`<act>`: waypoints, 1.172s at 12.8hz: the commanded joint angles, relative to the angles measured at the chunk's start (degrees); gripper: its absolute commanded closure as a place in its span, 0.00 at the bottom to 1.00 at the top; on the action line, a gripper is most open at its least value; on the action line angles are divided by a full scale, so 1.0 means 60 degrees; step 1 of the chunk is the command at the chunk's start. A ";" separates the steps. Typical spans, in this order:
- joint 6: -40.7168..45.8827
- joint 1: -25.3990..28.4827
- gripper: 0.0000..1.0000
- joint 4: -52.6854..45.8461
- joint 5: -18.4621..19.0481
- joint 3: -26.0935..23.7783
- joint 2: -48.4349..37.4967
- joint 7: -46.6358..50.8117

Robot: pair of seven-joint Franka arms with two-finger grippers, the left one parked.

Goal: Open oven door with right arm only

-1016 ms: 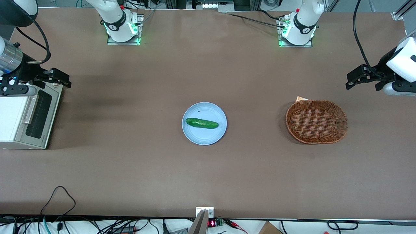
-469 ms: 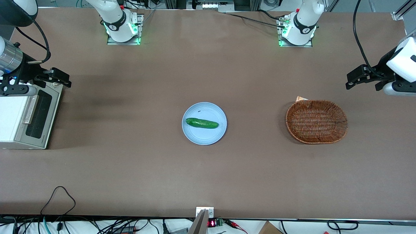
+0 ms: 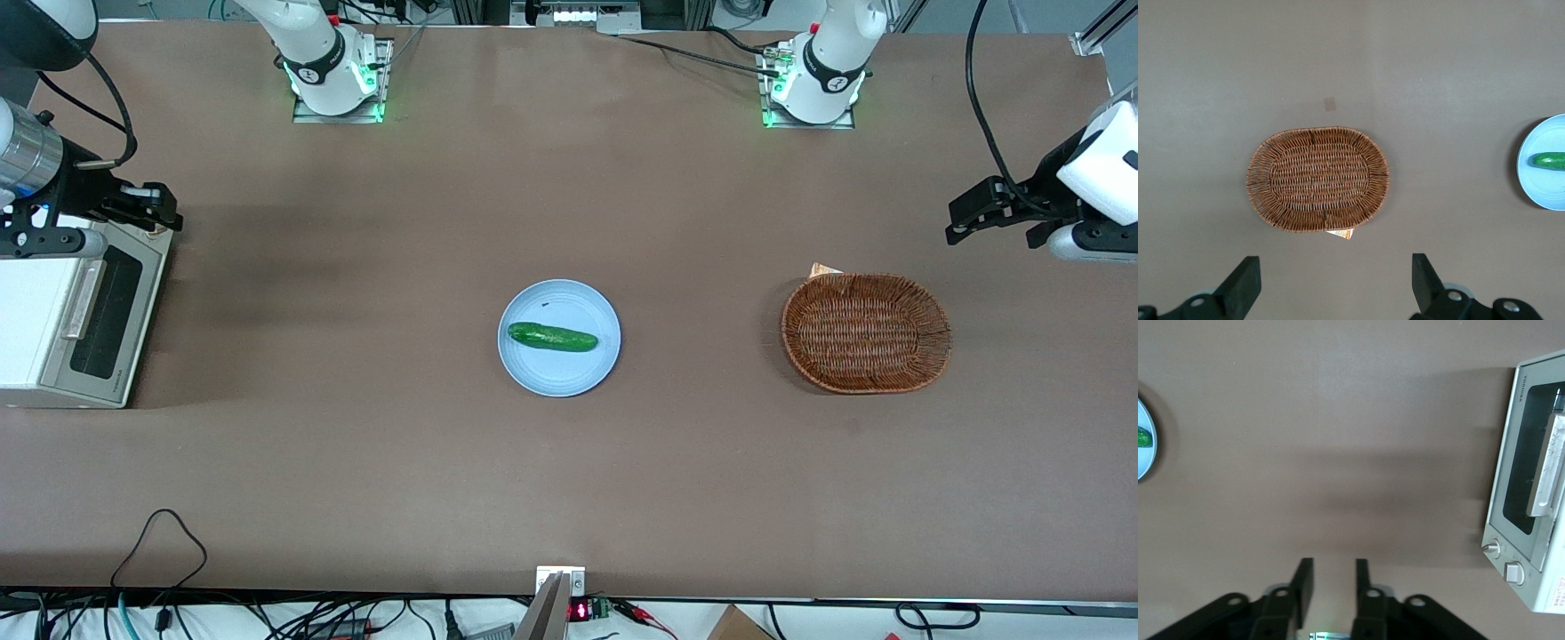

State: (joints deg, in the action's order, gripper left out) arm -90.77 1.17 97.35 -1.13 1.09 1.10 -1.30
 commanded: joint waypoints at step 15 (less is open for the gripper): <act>-0.0175 0.0112 0.99 -0.0259 0.4607 -0.0093 0.1586 -0.0062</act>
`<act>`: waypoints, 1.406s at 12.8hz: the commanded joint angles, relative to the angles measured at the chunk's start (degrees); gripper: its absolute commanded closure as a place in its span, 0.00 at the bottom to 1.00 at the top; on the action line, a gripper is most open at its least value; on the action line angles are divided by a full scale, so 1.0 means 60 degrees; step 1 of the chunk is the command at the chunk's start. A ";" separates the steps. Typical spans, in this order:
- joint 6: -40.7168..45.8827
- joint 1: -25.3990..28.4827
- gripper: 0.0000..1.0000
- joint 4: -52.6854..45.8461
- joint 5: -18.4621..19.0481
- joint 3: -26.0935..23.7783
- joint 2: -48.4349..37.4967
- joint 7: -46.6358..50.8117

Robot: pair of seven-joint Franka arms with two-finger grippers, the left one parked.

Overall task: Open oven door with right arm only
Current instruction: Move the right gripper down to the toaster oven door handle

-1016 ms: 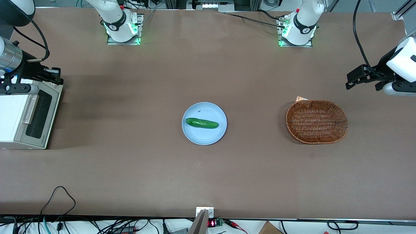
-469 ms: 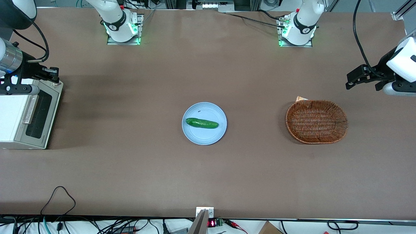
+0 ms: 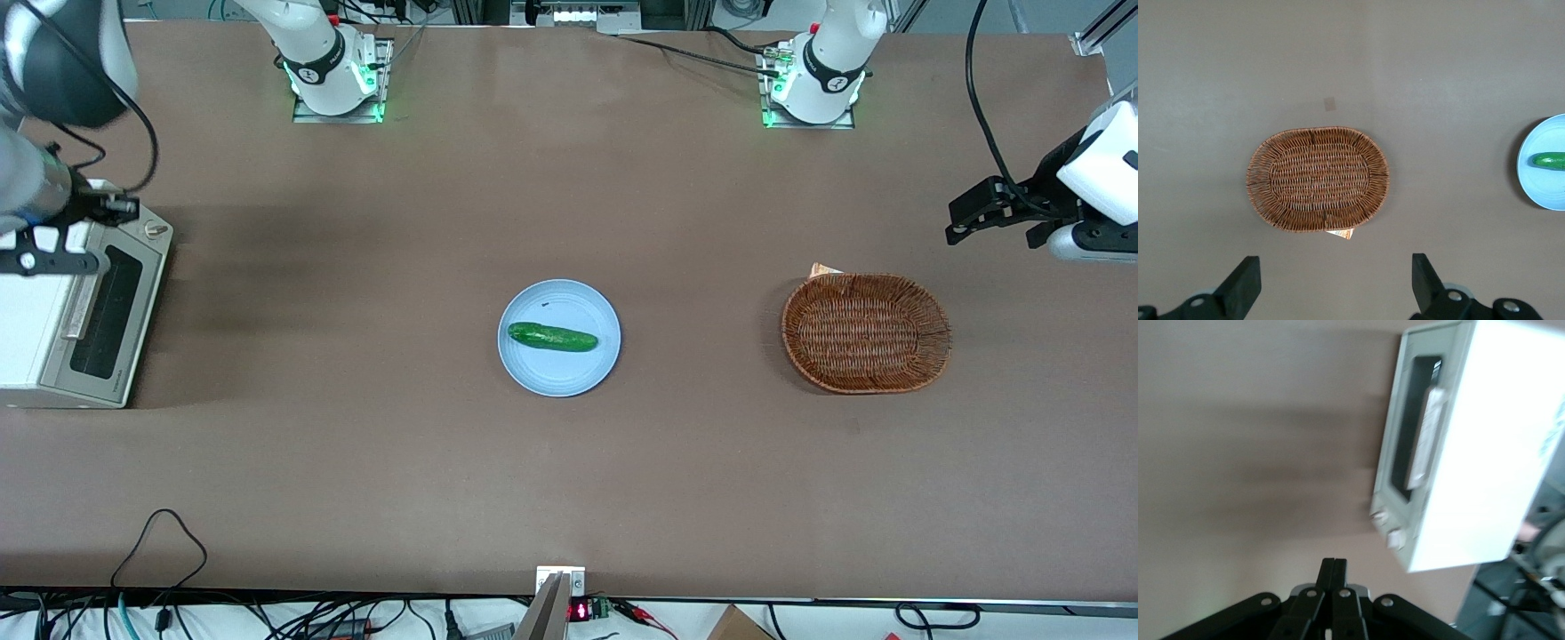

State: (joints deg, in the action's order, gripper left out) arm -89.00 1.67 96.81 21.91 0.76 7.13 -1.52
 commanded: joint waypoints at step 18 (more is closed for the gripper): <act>-0.2555 -0.0147 0.99 0.2394 0.8037 0.0019 0.2372 0.6376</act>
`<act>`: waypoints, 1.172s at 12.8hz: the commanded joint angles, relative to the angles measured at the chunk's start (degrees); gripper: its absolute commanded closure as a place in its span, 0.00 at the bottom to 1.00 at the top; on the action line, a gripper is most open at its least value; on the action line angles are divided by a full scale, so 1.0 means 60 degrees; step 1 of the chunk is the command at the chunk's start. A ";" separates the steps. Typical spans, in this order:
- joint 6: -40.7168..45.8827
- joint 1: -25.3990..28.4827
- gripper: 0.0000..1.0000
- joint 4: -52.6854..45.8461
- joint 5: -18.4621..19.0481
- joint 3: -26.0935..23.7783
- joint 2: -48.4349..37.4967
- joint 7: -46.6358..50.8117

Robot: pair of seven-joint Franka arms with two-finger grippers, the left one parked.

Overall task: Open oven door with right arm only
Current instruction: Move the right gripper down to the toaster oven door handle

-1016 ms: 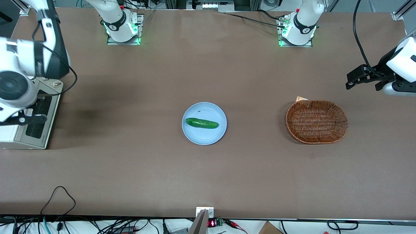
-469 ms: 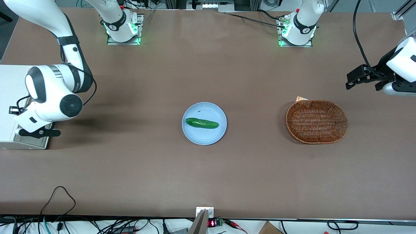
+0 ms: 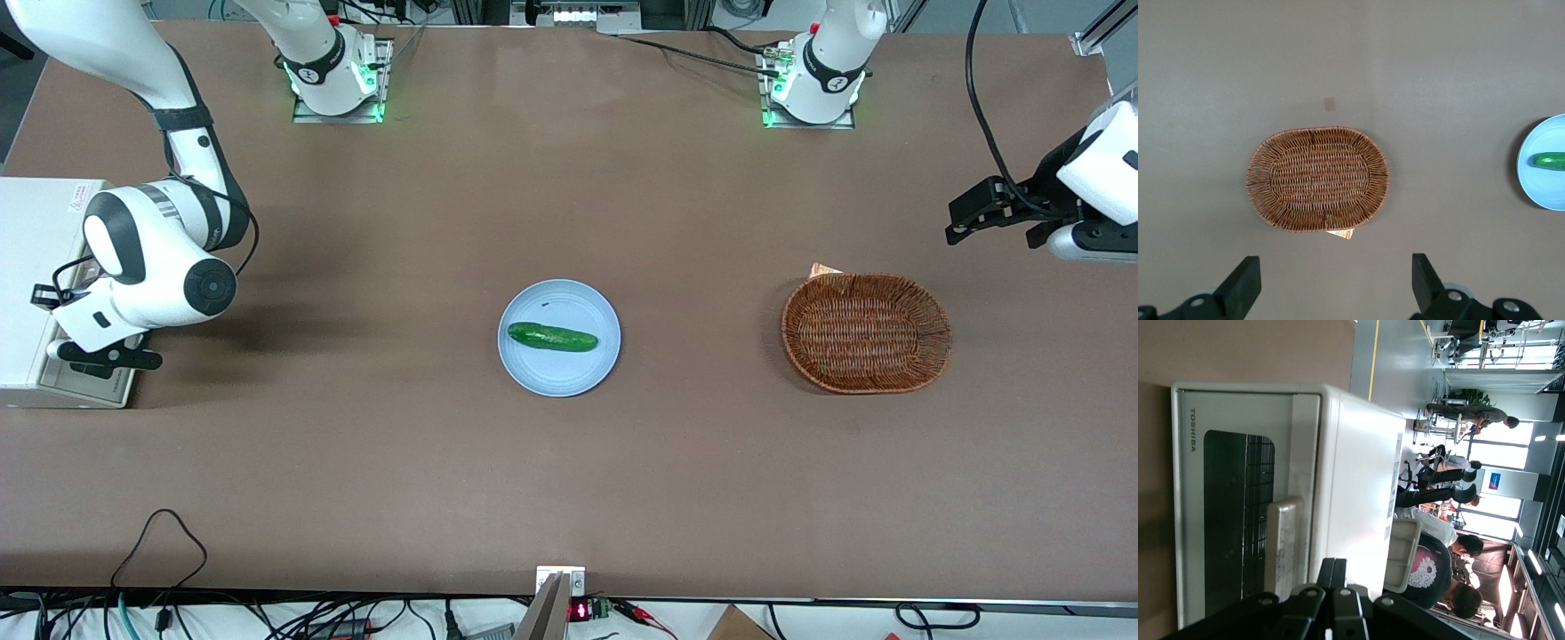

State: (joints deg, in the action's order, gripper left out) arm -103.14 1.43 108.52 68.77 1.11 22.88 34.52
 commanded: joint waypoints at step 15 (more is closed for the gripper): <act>-0.0520 -0.0297 0.99 0.0591 0.0228 -0.0038 0.0009 0.0809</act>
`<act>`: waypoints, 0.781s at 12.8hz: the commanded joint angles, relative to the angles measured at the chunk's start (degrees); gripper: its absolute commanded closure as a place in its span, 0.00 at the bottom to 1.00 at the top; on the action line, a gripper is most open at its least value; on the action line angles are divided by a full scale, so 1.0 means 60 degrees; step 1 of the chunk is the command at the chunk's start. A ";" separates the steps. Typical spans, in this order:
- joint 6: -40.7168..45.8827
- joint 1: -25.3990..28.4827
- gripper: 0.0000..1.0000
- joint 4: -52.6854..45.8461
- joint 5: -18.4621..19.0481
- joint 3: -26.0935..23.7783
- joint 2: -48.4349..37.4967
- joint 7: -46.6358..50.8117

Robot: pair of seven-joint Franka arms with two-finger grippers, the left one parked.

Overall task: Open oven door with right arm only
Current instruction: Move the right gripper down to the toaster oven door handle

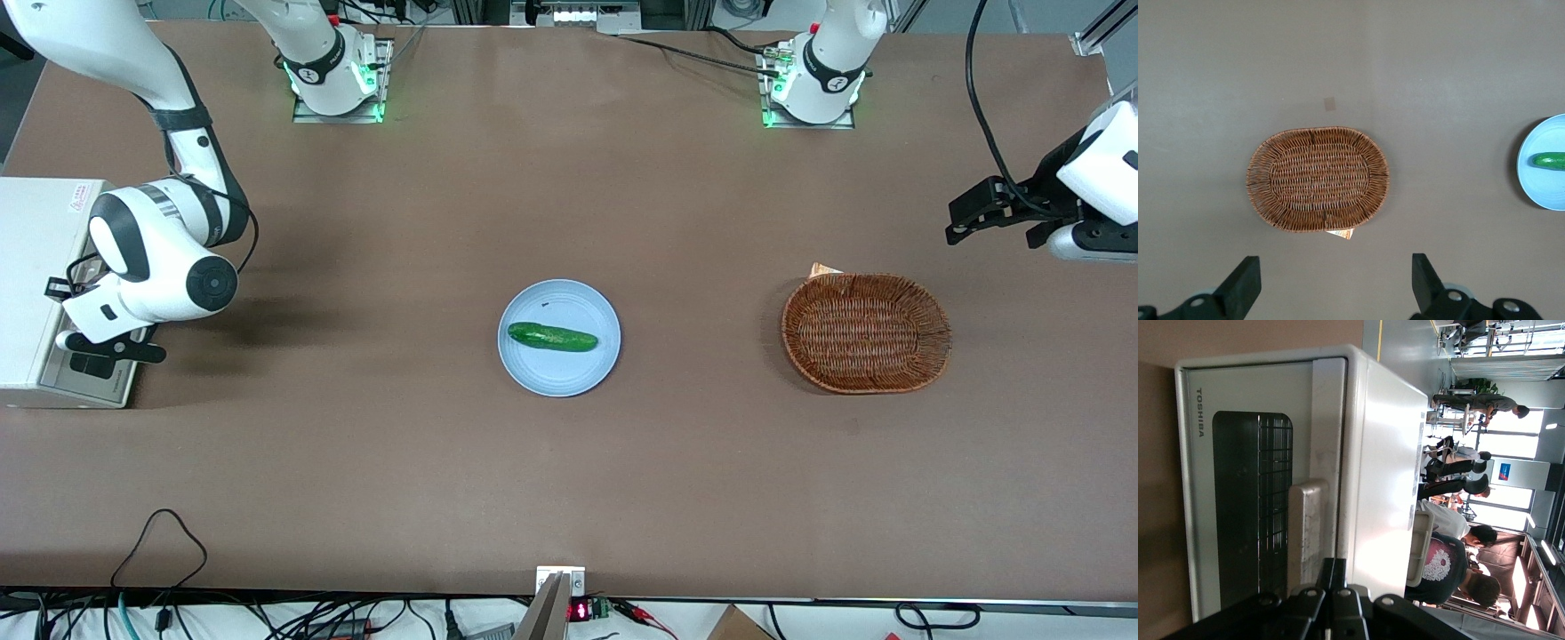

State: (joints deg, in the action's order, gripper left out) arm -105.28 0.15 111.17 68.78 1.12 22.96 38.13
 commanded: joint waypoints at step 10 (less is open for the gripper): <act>-0.0778 -0.0143 0.99 0.0134 -0.0008 -0.0127 0.0142 0.0281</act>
State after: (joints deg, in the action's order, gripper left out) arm -107.44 -0.16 111.32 68.75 1.06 23.52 38.65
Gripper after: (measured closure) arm 0.991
